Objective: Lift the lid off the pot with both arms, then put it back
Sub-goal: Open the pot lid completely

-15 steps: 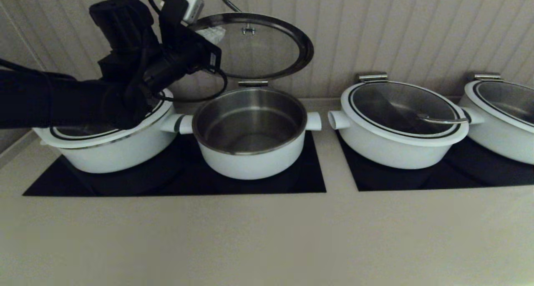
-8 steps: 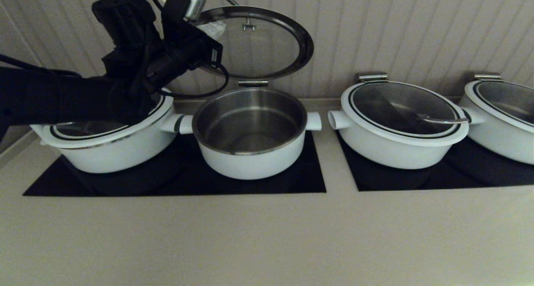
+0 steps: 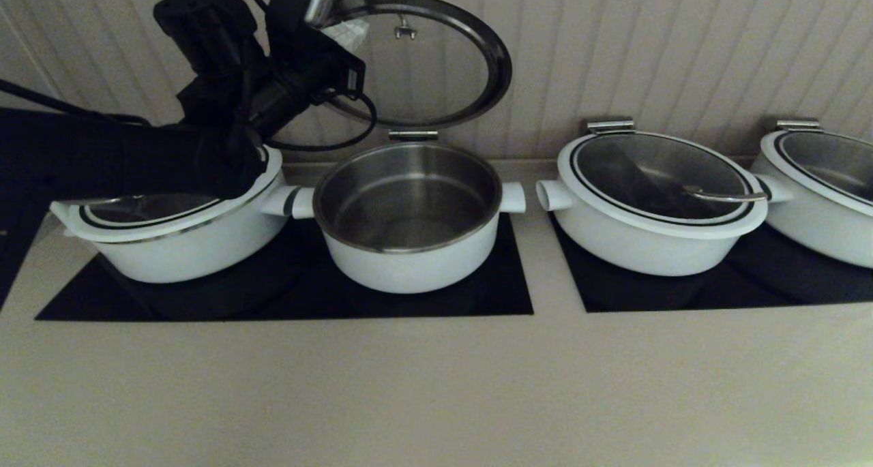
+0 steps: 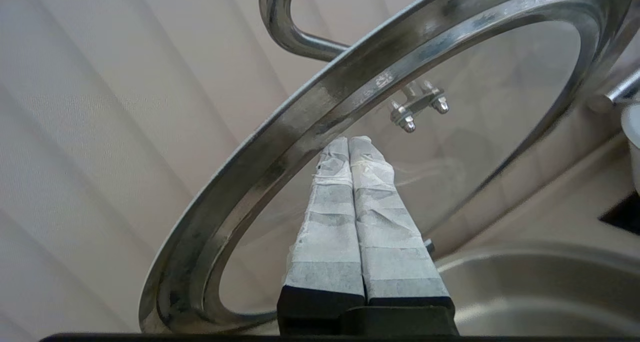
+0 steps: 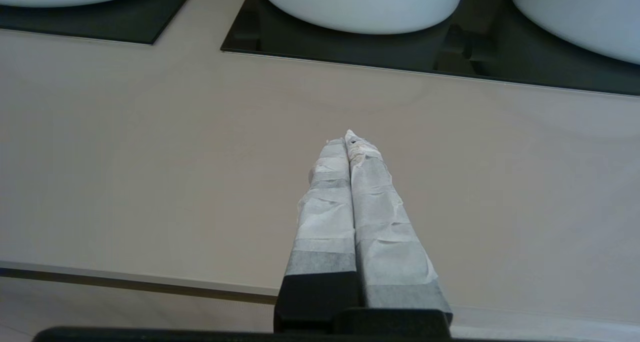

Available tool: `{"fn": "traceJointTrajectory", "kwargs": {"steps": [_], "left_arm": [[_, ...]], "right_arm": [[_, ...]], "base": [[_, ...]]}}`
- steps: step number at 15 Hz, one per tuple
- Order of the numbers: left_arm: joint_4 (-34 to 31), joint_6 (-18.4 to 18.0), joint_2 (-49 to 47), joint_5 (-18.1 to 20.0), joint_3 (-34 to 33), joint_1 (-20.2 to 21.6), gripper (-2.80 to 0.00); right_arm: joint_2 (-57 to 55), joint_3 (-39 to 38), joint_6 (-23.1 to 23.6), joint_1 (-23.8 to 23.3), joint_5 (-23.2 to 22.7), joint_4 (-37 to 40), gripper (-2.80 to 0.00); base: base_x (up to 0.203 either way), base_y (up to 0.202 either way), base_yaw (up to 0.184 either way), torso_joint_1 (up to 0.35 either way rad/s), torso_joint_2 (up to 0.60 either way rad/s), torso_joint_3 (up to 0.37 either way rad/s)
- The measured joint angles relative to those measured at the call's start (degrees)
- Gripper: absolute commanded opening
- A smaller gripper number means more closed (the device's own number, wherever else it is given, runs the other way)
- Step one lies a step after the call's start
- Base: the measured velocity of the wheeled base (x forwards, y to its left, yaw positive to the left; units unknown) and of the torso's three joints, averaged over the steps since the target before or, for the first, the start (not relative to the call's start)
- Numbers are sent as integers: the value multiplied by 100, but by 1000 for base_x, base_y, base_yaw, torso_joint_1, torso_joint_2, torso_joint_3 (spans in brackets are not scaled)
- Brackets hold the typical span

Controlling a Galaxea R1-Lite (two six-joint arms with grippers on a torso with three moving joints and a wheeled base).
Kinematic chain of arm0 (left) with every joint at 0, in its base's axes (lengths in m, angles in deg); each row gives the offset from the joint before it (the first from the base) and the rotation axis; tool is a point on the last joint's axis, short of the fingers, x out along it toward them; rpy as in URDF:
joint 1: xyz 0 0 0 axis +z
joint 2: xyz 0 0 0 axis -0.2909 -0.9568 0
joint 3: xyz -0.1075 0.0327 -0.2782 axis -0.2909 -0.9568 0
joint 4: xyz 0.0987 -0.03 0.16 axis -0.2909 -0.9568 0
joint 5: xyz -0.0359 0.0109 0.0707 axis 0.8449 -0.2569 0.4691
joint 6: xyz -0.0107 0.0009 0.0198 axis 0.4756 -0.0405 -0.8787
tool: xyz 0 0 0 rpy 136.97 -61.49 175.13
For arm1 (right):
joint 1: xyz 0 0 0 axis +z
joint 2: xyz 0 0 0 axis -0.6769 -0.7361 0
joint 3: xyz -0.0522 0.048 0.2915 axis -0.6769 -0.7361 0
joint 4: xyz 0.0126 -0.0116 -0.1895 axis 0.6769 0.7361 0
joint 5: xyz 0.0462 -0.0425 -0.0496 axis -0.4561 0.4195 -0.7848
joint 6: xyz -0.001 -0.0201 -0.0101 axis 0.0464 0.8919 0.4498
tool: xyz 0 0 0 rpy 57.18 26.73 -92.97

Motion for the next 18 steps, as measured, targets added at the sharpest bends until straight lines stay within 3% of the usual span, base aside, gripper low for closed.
{"fn": "traceJointTrajectory", "kwargs": {"steps": [5, 12, 18], "left_arm": [[39, -245, -166, 35, 280, 0, -280], [30, -265, -420, 27, 891, -9, -280], [79, -294, -458, 24, 966, -9, -280]], "right_arm": [[0, 0, -3, 0, 2, 0, -280], [0, 0, 2, 0, 2, 0, -280], [0, 0, 2, 0, 2, 2, -280]], "base": [[0, 0, 0, 0, 0, 0], [0, 0, 0, 0, 0, 0], [0, 0, 0, 0, 0, 0]]}}
